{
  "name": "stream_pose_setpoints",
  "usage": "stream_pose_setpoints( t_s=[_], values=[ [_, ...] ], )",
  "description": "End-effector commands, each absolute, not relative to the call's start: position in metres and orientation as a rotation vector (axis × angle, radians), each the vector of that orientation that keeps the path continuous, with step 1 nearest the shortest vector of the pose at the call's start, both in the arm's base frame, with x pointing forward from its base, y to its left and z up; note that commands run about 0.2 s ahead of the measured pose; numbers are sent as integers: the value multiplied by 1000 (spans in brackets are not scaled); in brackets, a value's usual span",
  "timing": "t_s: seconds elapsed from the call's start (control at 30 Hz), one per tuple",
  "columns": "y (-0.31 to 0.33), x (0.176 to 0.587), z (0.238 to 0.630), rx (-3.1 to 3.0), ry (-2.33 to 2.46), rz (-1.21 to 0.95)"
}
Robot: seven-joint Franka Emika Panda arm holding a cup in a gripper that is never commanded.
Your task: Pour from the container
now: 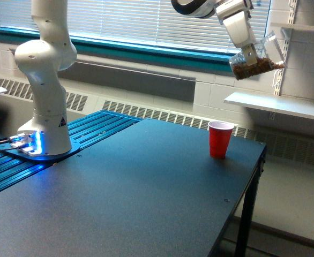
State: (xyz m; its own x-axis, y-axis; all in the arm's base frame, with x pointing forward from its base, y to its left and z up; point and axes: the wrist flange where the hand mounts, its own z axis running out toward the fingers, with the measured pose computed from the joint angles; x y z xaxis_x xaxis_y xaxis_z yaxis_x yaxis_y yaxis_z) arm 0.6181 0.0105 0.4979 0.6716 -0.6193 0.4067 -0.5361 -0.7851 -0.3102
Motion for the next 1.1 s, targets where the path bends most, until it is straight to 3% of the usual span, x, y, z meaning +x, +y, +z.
stream_pose_setpoints(
  t_s=[0.03,0.5,1.1],
  values=[
    [10,618,505,-2722,934,-775],
    [9,604,499,-2729,894,-794],
    [62,544,479,-2784,635,-801]
  ],
)
